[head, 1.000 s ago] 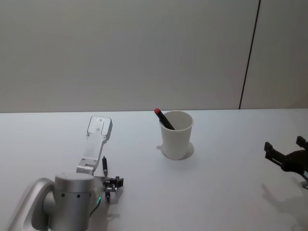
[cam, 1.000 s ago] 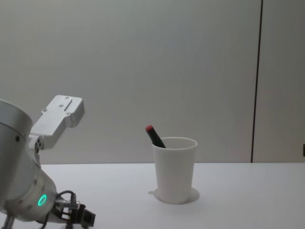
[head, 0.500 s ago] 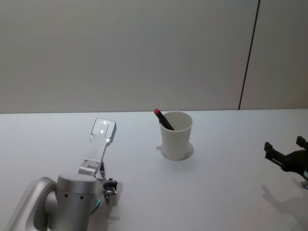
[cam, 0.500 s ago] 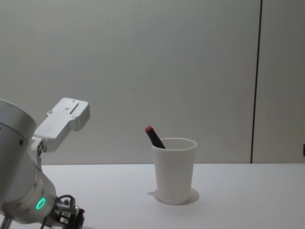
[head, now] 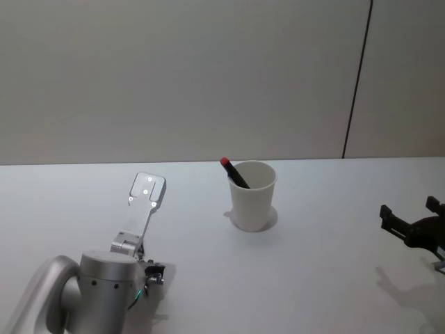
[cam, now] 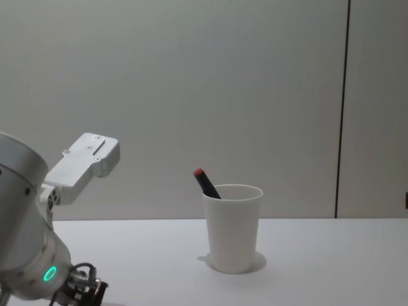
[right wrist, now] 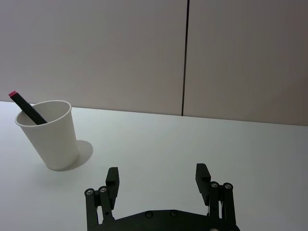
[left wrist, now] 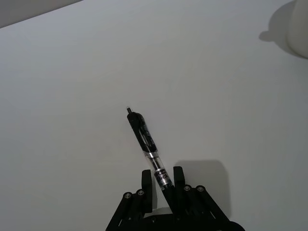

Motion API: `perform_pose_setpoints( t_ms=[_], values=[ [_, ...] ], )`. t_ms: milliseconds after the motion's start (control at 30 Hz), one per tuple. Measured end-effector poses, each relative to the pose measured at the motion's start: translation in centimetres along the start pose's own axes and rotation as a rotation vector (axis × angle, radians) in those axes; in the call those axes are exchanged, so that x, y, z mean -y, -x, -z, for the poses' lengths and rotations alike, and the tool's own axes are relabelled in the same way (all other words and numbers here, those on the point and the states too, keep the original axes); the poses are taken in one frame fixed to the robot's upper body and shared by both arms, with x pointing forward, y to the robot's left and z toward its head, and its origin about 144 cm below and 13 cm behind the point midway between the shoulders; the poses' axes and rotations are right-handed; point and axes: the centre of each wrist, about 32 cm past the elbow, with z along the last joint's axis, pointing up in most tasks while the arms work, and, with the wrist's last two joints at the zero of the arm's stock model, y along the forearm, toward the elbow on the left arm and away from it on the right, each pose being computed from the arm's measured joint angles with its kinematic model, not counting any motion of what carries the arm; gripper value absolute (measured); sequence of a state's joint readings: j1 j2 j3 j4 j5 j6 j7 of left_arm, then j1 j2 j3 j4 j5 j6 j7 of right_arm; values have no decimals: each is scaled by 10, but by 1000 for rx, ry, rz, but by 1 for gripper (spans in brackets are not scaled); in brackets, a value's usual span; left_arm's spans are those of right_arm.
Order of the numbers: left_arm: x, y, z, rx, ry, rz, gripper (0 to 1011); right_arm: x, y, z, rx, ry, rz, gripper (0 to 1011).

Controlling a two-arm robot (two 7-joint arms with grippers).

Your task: Place the pen into the pen holder.

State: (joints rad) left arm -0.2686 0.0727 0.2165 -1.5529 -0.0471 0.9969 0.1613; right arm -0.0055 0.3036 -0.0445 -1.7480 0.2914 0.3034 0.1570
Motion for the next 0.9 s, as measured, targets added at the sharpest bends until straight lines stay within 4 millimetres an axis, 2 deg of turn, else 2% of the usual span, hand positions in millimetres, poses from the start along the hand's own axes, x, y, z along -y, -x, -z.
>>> perform_pose_setpoints(
  t_ms=[433,900],
  values=[
    [0,-6,0,-1,2,-15,159,0,0,0,0,0,0,1001],
    [-2,-13,1,-5,41,-18,131,0,0,0,0,0,0,1001]
  ],
)
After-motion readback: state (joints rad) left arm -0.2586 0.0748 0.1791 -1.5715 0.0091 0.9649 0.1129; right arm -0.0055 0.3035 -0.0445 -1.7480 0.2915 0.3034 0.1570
